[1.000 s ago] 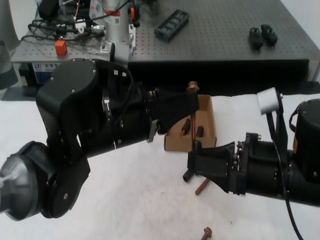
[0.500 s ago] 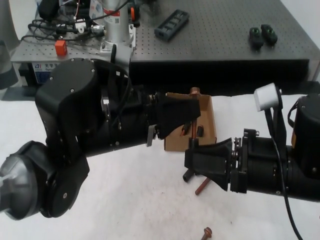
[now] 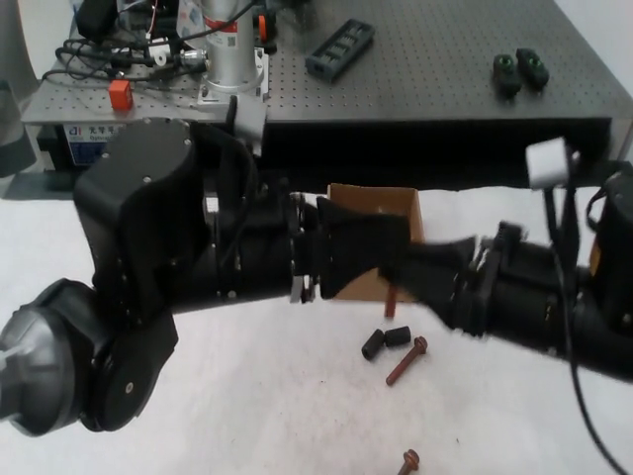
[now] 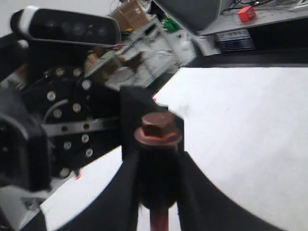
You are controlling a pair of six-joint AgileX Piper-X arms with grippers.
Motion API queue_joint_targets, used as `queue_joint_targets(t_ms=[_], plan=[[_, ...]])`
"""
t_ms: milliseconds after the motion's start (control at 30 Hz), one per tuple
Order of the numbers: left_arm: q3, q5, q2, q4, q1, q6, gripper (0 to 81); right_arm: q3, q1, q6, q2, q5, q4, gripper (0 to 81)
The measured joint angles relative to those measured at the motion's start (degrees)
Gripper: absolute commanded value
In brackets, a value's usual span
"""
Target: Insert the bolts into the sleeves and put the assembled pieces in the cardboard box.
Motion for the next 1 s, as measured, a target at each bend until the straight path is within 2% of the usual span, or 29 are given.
queue_joint_targets(t_ms=[167,300,433,467,633,700,800,1000], plan=[[0.0,-2.74,0.0,10.74,-0.18,4.34,47.4,-7.05,-7.63,-5.84,1.56,3.57,11.21,1.1],[-3.63,-7.49,1.56,26.66,-2.59,12.86,45.2,-15.21,-9.98,-14.34,7.47,8.43,21.82,1.1],[-12.99,-15.84,6.5,47.25,-8.58,26.75,40.1,-22.79,-10.13,-18.68,13.99,12.17,28.06,1.1],[-13.5,-16.27,6.79,47.25,-8.87,27.39,40.0,-25.25,-10.02,-19.14,16.55,13.01,29.7,1.1],[-26.09,-27.23,16.46,67.13,-15.16,37.18,40.0,-36.48,-8.2,-21.15,30.89,16.73,37.52,1.1],[-33.73,-34.69,25.41,76.72,-16.78,40.04,40.0,-40.93,-7.27,-22.39,34.88,17.44,41.07,1.1],[-35.8,-34.82,29.86,78.24,-16.99,40.54,40.0,-46.82,-6.25,-23.41,38.08,20.11,44.72,1.1],[-36.17,-34.66,31.28,78.75,-17.66,40.54,40.0,-56.74,-4.23,-24.21,46.5,23.71,49.0,1.1]])
